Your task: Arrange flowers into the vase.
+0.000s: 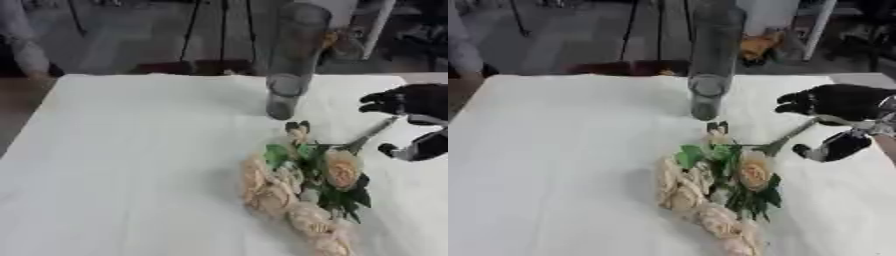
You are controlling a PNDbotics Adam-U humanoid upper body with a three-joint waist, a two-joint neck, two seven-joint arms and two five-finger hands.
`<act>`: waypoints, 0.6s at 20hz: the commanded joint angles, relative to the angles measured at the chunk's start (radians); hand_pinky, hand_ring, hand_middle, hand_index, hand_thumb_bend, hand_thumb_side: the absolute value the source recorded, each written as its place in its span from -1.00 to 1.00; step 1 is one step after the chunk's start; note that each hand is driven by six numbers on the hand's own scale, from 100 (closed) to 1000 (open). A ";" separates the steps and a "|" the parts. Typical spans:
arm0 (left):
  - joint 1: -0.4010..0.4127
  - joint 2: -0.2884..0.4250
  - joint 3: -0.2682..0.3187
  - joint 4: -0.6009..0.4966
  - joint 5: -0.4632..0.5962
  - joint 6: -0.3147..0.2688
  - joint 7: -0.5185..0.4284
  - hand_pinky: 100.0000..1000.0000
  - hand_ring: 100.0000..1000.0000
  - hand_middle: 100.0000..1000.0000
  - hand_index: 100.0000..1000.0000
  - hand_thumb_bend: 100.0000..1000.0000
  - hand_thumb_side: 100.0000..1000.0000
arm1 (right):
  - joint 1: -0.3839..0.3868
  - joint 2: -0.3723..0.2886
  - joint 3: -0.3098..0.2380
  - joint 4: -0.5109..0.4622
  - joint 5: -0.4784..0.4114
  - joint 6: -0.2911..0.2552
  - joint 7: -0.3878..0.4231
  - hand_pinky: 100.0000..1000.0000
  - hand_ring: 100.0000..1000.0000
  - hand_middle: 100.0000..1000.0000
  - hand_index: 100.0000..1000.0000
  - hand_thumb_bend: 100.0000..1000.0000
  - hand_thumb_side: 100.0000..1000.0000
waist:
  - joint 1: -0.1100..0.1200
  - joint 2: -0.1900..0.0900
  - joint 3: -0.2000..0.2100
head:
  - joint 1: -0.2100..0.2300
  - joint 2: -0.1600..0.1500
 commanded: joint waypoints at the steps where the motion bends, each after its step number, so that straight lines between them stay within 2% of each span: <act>1: -0.013 0.026 0.003 -0.014 0.004 -0.002 -0.003 0.60 0.89 0.93 0.97 -1.00 1.00 | -0.035 -0.013 0.013 0.047 0.020 -0.028 -0.016 0.78 0.87 0.99 1.00 -0.50 0.00 | 0.015 -0.015 0.004 | -0.003 -0.012; 3: -0.012 0.025 0.003 -0.014 0.005 -0.002 -0.003 0.60 0.89 0.93 0.97 -1.00 1.00 | -0.058 -0.001 0.024 0.070 0.032 -0.042 -0.027 0.77 0.86 0.99 1.00 -0.44 0.00 | 0.015 -0.013 0.007 | -0.003 -0.011; 9: -0.010 0.023 0.003 -0.014 0.007 -0.001 -0.003 0.60 0.89 0.93 0.97 -1.00 1.00 | -0.094 0.017 0.040 0.115 0.072 -0.066 -0.052 0.78 0.85 0.99 1.00 -0.47 0.01 | 0.014 -0.012 0.007 | -0.003 -0.010; 12: -0.010 0.023 0.004 -0.014 0.007 -0.002 -0.002 0.60 0.89 0.92 0.97 -1.00 1.00 | -0.126 0.042 0.062 0.155 0.087 -0.085 -0.042 0.76 0.83 0.98 1.00 -0.55 -0.02 | 0.014 -0.009 0.010 | -0.009 -0.012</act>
